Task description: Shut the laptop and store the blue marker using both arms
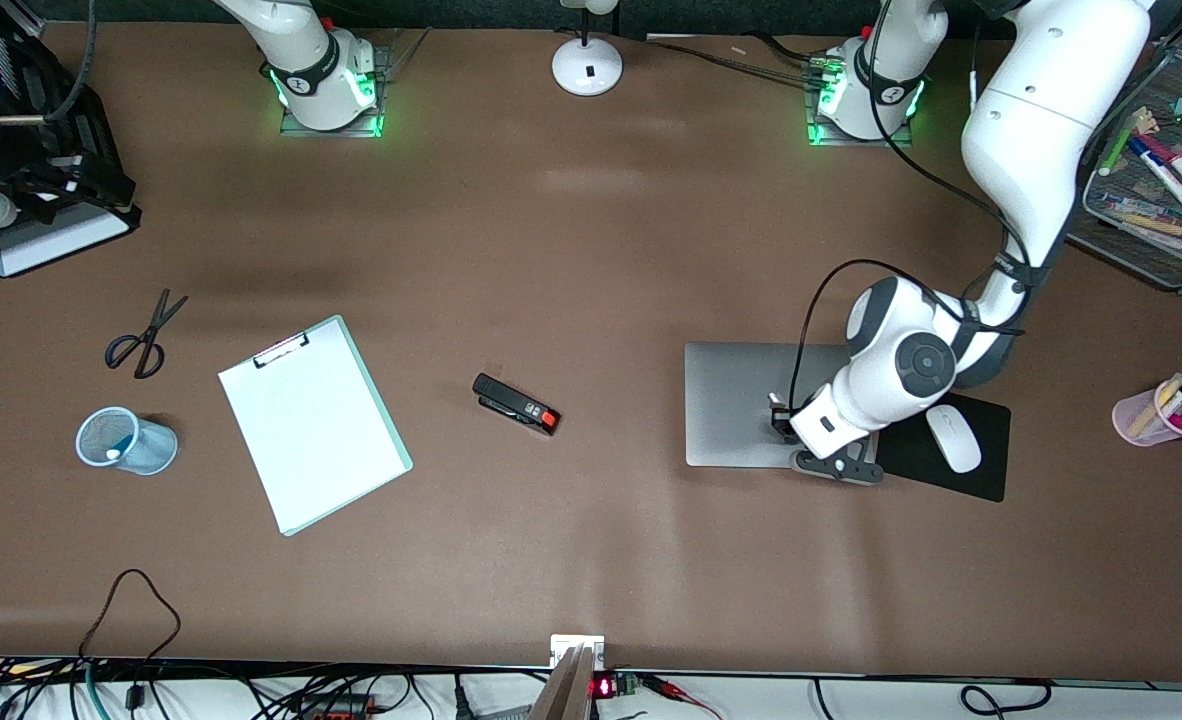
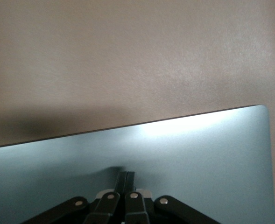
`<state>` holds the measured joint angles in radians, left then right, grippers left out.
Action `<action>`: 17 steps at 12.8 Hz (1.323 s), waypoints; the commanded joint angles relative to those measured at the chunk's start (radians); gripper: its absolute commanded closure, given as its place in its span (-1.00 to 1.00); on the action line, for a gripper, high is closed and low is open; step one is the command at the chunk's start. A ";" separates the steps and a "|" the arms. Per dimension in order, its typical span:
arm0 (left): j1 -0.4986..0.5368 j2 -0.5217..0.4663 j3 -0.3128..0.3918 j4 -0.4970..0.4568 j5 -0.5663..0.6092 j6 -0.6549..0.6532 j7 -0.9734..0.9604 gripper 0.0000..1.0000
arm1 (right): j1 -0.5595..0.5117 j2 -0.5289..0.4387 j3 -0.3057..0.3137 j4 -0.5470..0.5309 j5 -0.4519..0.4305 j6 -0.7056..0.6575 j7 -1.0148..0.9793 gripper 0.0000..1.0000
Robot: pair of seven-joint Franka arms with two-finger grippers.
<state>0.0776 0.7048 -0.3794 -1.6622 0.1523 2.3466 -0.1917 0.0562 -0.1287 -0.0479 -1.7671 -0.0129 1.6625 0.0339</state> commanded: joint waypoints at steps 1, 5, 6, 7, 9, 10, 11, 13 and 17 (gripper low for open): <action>0.014 -0.092 -0.010 0.079 0.023 -0.235 0.009 1.00 | 0.001 0.021 0.002 0.040 0.002 -0.009 0.006 -1.00; 0.022 -0.293 -0.013 0.099 0.003 -0.484 0.060 1.00 | 0.001 0.023 0.002 0.040 0.028 -0.007 -0.009 -1.00; 0.027 -0.330 -0.013 0.125 0.003 -0.547 0.084 1.00 | 0.001 0.023 0.002 0.041 0.028 -0.009 -0.017 -1.00; 0.030 -0.358 -0.013 0.162 0.001 -0.622 0.118 0.98 | 0.001 0.023 0.002 0.041 0.028 -0.009 -0.017 -1.00; 0.063 -0.386 -0.012 0.238 -0.046 -0.735 0.188 0.11 | 0.004 0.023 0.003 0.040 0.028 -0.012 -0.019 -1.00; 0.083 -0.389 -0.012 0.261 -0.069 -0.754 0.198 -0.99 | 0.004 0.021 0.003 0.040 0.028 -0.012 -0.022 -1.00; 0.111 -0.398 -0.012 0.281 -0.091 -0.762 0.199 -1.00 | 0.004 0.018 0.003 0.040 0.028 -0.013 -0.022 -1.00; 0.117 -0.435 -0.004 0.289 -0.080 -0.785 0.193 -1.00 | 0.002 0.017 0.002 0.040 0.028 -0.024 -0.019 -1.00; 0.145 -0.540 -0.006 0.248 -0.033 -0.849 0.207 -1.00 | 0.002 0.018 0.002 0.040 0.027 -0.026 -0.017 -1.00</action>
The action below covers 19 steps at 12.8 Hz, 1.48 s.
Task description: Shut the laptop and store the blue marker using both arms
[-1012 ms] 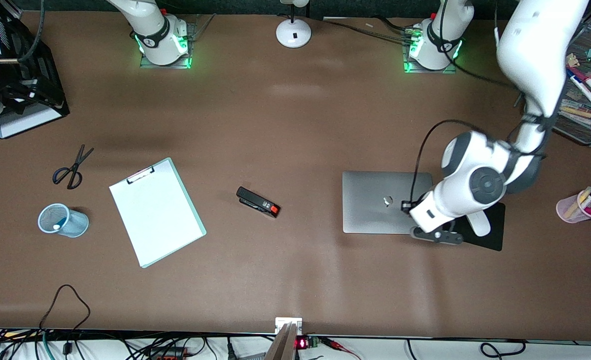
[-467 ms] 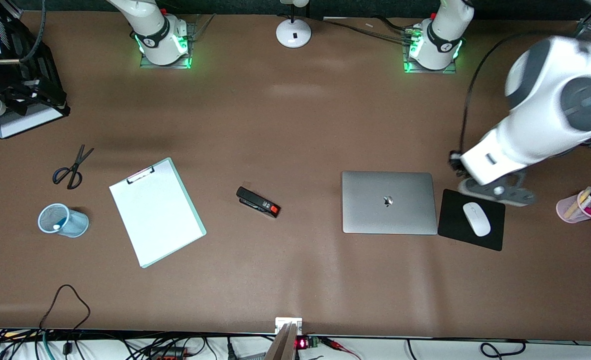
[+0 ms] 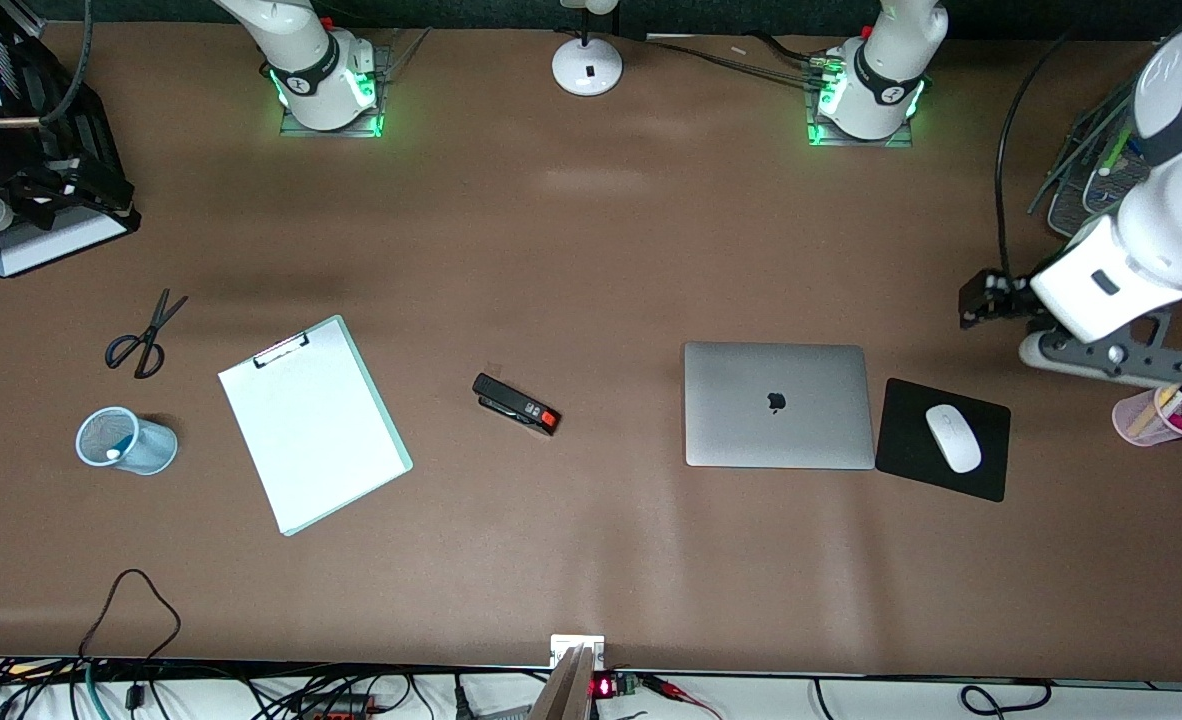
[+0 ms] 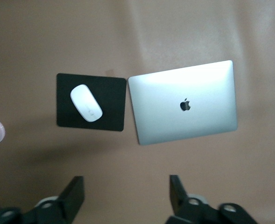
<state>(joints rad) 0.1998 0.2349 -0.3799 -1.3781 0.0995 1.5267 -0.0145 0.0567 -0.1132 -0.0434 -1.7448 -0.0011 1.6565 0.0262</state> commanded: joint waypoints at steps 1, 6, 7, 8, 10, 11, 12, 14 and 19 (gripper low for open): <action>0.024 -0.094 -0.005 -0.065 0.017 -0.022 0.031 -1.00 | 0.002 0.003 -0.003 0.018 0.013 -0.018 -0.009 -1.00; 0.043 -0.029 -0.002 -0.095 0.017 0.044 0.033 -1.00 | 0.000 0.004 -0.003 0.018 0.013 -0.020 -0.011 -1.00; 0.044 -0.028 -0.004 -0.095 0.017 0.044 0.033 -1.00 | 0.000 0.004 -0.003 0.018 0.013 -0.018 -0.012 -1.00; 0.043 -0.029 -0.005 -0.098 0.017 0.043 0.031 -1.00 | 0.000 0.004 -0.003 0.018 0.013 -0.020 -0.012 -1.00; 0.044 -0.028 -0.002 -0.095 0.019 0.044 0.033 -1.00 | 0.000 0.006 -0.003 0.018 0.013 -0.020 -0.014 -1.00; 0.049 -0.031 0.013 -0.105 0.017 0.046 0.040 -1.00 | 0.000 0.006 -0.003 0.018 0.013 -0.018 -0.014 -1.00; 0.037 -0.057 0.038 -0.127 0.016 0.059 0.047 -1.00 | 0.000 0.006 -0.003 0.018 0.013 -0.018 -0.014 -1.00; -0.034 -0.153 0.132 -0.246 0.002 0.162 0.039 -1.00 | 0.000 0.006 -0.003 0.018 0.013 -0.018 -0.014 -1.00; -0.158 -0.264 0.317 -0.340 -0.058 0.207 0.045 -1.00 | 0.000 0.007 -0.003 0.018 0.013 -0.018 -0.011 -1.00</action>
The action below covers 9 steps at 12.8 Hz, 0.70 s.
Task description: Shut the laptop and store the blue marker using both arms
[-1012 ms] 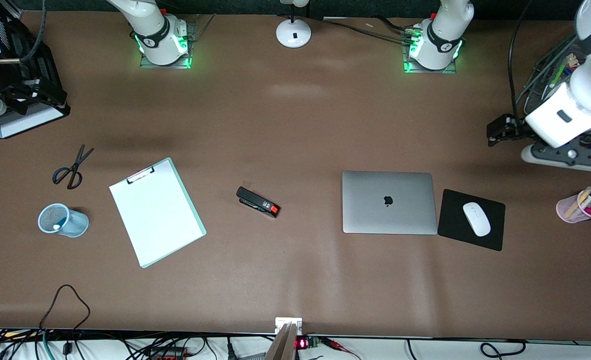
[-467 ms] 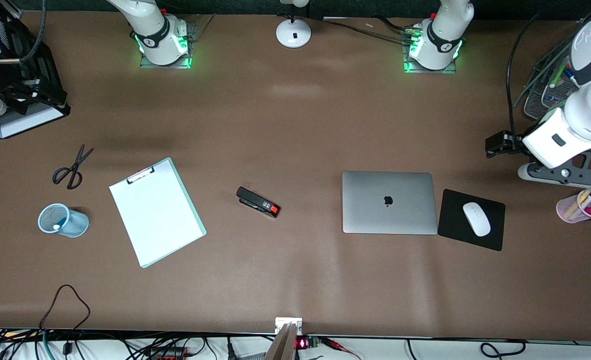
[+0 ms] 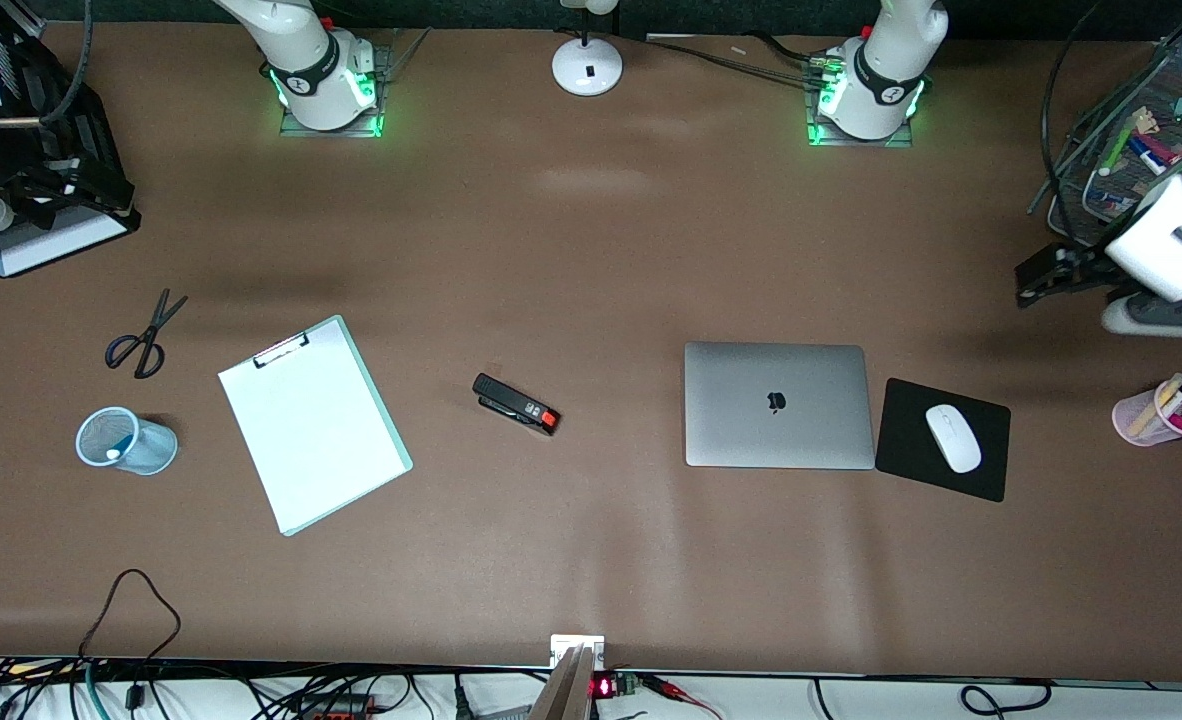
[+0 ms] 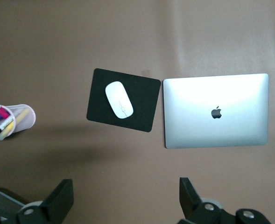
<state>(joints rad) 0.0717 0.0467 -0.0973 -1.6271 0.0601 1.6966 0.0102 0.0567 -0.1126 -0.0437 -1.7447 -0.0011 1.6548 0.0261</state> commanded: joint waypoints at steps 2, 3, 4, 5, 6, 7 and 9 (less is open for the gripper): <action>-0.027 -0.135 0.033 -0.169 -0.025 0.072 0.020 -1.00 | 0.000 0.007 -0.002 0.017 0.013 -0.016 -0.011 -1.00; -0.026 -0.133 0.033 -0.171 -0.025 0.072 0.022 -1.00 | 0.000 0.007 -0.002 0.017 0.013 -0.016 -0.012 -1.00; -0.021 -0.126 0.030 -0.165 -0.025 0.064 0.022 -1.00 | 0.000 0.008 -0.002 0.017 0.013 -0.016 -0.011 -1.00; -0.023 -0.111 0.028 -0.145 -0.025 0.061 0.022 -1.00 | 0.000 0.007 -0.002 0.017 0.013 -0.016 -0.011 -1.00; -0.024 -0.093 0.025 -0.110 -0.025 0.057 0.022 -1.00 | 0.000 0.007 -0.002 0.017 0.013 -0.016 -0.011 -1.00; -0.026 -0.087 0.025 -0.102 -0.025 0.051 0.022 -1.00 | 0.000 0.007 -0.002 0.017 0.013 -0.016 -0.011 -1.00; -0.026 -0.085 0.024 -0.102 -0.025 0.046 0.024 -1.00 | 0.000 0.008 -0.002 0.017 0.013 -0.016 -0.011 -1.00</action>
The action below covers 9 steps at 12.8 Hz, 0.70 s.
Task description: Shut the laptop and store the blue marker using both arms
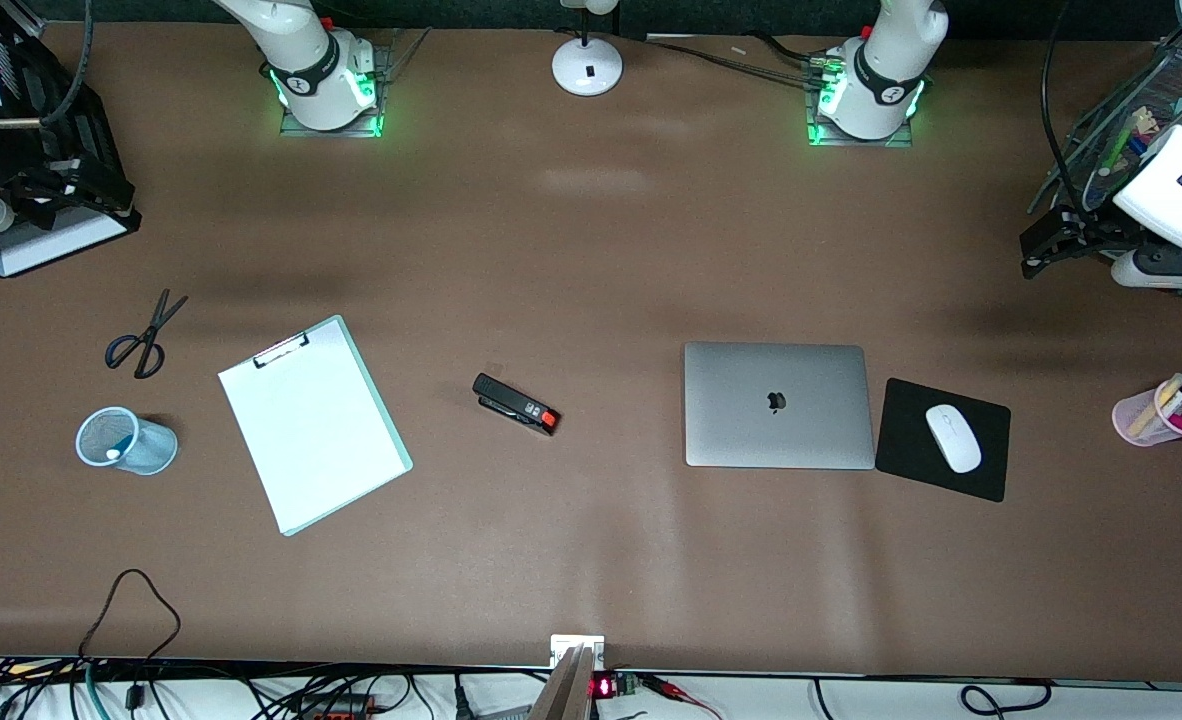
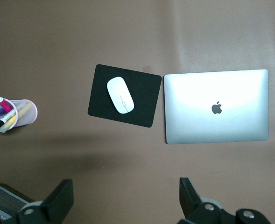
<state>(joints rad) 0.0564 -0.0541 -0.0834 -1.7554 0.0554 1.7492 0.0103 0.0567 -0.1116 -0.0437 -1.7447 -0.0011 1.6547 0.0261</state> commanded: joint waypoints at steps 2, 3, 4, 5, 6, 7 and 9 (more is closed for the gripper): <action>-0.010 0.016 0.011 0.028 -0.020 -0.008 0.023 -1.00 | 0.000 0.010 -0.002 0.017 0.013 -0.016 -0.011 -1.00; -0.010 0.016 0.011 0.028 -0.020 -0.008 0.023 -1.00 | 0.000 0.012 -0.002 0.017 0.012 -0.016 -0.012 -1.00; -0.007 0.016 0.011 0.028 -0.020 -0.010 0.023 -1.00 | 0.000 0.012 -0.002 0.017 0.012 -0.016 -0.011 -1.00; -0.007 0.016 0.011 0.028 -0.020 -0.014 0.023 -1.00 | 0.000 0.010 -0.002 0.017 0.012 -0.016 -0.012 -1.00; -0.007 0.016 0.011 0.030 -0.020 -0.020 0.023 -1.00 | 0.000 0.009 -0.002 0.019 0.010 -0.016 -0.015 -1.00; -0.007 0.016 0.011 0.030 -0.020 -0.020 0.023 -1.00 | 0.000 0.006 -0.002 0.019 0.007 -0.016 -0.015 -1.00; -0.009 0.016 0.011 0.030 -0.020 -0.022 0.023 -1.00 | 0.000 0.004 -0.004 0.019 0.004 -0.016 -0.017 -1.00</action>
